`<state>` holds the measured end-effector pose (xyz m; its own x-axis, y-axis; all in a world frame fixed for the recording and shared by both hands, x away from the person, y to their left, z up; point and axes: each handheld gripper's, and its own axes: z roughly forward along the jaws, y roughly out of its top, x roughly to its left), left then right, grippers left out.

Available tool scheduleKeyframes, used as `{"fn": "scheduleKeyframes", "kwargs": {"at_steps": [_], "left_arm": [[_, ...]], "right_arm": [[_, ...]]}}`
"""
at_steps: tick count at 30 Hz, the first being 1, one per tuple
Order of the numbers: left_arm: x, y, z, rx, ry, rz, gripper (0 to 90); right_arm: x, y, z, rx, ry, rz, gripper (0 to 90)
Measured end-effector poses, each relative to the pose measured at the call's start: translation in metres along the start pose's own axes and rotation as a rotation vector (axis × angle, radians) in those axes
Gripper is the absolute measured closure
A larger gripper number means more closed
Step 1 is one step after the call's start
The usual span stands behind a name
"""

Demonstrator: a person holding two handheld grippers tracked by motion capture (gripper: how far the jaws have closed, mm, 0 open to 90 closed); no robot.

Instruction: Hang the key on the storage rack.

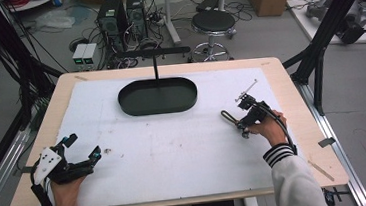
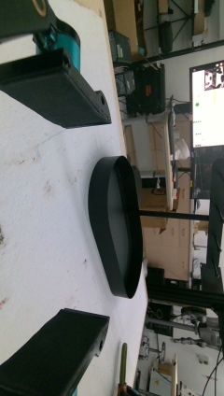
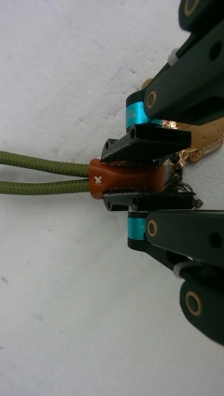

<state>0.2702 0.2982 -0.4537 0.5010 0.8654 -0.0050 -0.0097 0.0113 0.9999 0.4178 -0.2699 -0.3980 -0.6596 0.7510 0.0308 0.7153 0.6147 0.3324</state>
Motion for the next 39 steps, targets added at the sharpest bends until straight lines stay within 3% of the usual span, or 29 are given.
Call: {"fn": "scheduleKeyframes", "kwargs": {"at_steps": [4, 9, 10, 11, 14, 15, 17, 18, 20, 27, 29, 32, 36, 37, 39], "left_arm": [[0.0, 0.0, 0.0, 0.0, 0.0, -0.001, 5.3], [0.0, 0.0, 0.0, 0.001, 0.0, 0.0, 5.3], [0.0, 0.0, 0.0, 0.001, 0.0, 0.0, 5.3], [0.0, 0.0, 0.0, -0.001, 0.001, 0.0, 5.3], [0.0, 0.0, 0.0, -0.003, 0.0, -0.001, 5.3], [0.0, 0.0, 0.0, -0.003, 0.001, -0.002, 5.3], [0.0, 0.0, 0.0, -0.003, 0.0, -0.002, 5.3], [0.0, 0.0, 0.0, -0.003, 0.0, -0.002, 5.3], [0.0, 0.0, 0.0, -0.001, -0.001, -0.002, 5.3], [0.002, 0.0, 0.001, 0.009, 0.005, -0.016, 5.3], [0.002, 0.0, 0.001, 0.007, 0.007, -0.028, 5.3], [0.002, 0.0, 0.001, 0.008, 0.008, -0.027, 5.3], [0.002, 0.0, 0.001, 0.006, 0.007, -0.022, 5.3], [0.002, 0.0, 0.001, 0.007, 0.007, -0.019, 5.3], [0.002, 0.0, 0.001, 0.006, 0.007, -0.019, 5.3]], "right_arm": [[0.0, 0.0, -0.004, -0.032, 0.0, -0.007, 74.9], [0.002, 0.003, -0.014, -0.146, 0.023, -0.02, 74.9], [0.002, 0.003, -0.014, -0.146, 0.023, -0.02, 74.9], [0.001, 0.004, -0.019, -0.187, 0.038, -0.016, 74.8], [0.001, 0.006, -0.022, -0.225, 0.048, -0.014, 74.9], [0.002, 0.008, -0.026, -0.273, 0.049, -0.013, 74.9], [0.002, 0.011, -0.03, -0.323, 0.07, -0.003, 74.9], [0.002, 0.011, -0.03, -0.323, 0.07, -0.003, 74.9], [0.003, 0.016, -0.037, -0.386, 0.082, 0.0, 74.9], [0.005, 0.029, -0.046, -0.48, 0.093, 0.013, 74.8], [0.01, 0.039, -0.052, -0.54, 0.082, -0.017, 74.8], [0.015, 0.048, -0.056, -0.585, 0.076, -0.03, 74.8], [0.018, 0.056, -0.06, -0.621, 0.072, -0.026, 74.8], [0.02, 0.062, -0.062, -0.655, 0.066, -0.029, 74.8], [0.02, 0.064, -0.062, -0.658, 0.062, -0.028, 74.8]]}}
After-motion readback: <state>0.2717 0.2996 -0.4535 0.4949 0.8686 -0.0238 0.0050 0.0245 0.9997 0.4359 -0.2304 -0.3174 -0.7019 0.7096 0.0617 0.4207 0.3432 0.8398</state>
